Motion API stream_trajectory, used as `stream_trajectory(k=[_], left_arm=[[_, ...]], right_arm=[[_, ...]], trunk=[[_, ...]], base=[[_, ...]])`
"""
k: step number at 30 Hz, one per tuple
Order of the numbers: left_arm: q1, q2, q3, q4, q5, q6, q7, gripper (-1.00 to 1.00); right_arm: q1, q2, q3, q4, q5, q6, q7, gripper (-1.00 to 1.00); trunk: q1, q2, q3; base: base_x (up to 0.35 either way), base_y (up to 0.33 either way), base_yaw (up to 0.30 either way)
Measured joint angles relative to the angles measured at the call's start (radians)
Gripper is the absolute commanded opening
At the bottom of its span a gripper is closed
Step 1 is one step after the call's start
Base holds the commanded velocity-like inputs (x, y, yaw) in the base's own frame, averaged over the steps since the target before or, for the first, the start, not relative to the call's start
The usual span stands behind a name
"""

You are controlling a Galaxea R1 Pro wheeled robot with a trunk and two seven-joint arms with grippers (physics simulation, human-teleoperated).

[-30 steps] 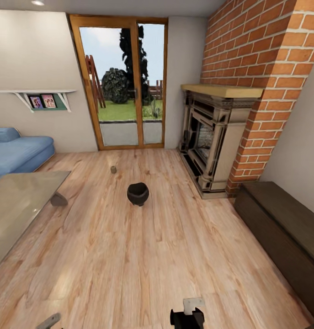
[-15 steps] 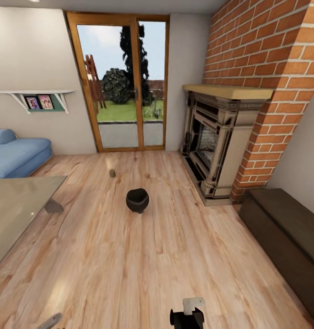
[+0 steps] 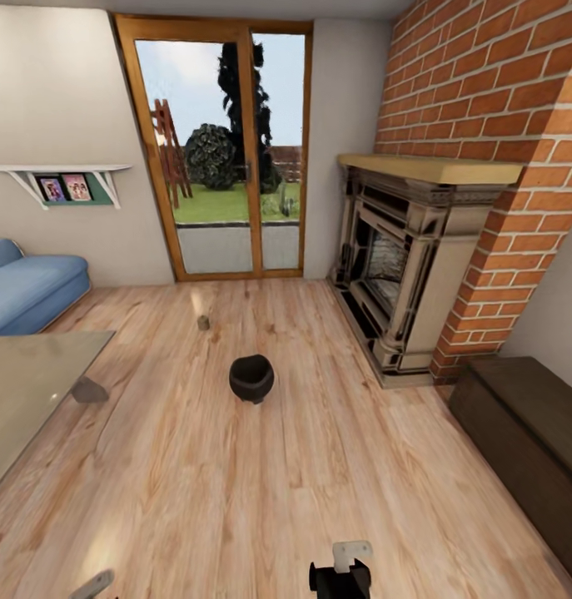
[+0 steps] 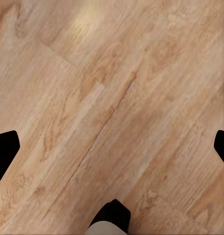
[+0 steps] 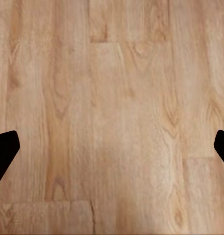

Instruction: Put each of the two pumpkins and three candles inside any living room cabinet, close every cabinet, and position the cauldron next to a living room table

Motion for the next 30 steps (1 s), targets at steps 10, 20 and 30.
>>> stream_trajectory(k=[10, 20, 30], left_arm=[[0.0, 0.0, 0.0, 0.0, 0.0, -0.001, 0.0, 1.0], [0.0, 0.0, -0.001, 0.0, 0.0, 0.0, 0.0, 1.0], [0.0, -0.006, -0.002, 0.0, -0.001, -0.001, 0.0, 1.0]], right_arm=[[0.0, -0.001, 0.001, -0.003, 0.0, -0.001, -0.004, 1.0], [0.0, -0.001, 0.001, 0.001, 0.001, -0.001, 0.0, 1.0], [0.0, -0.001, 0.001, 0.001, 0.001, -0.001, 0.001, 1.0]], trunk=[[0.0, 0.0, 0.0], [0.0, 0.0, 0.0], [0.0, 0.0, 0.0]], base=[[0.331, 0.084, 0.0], [0.331, 0.077, 0.0], [0.331, 0.076, 0.0]])
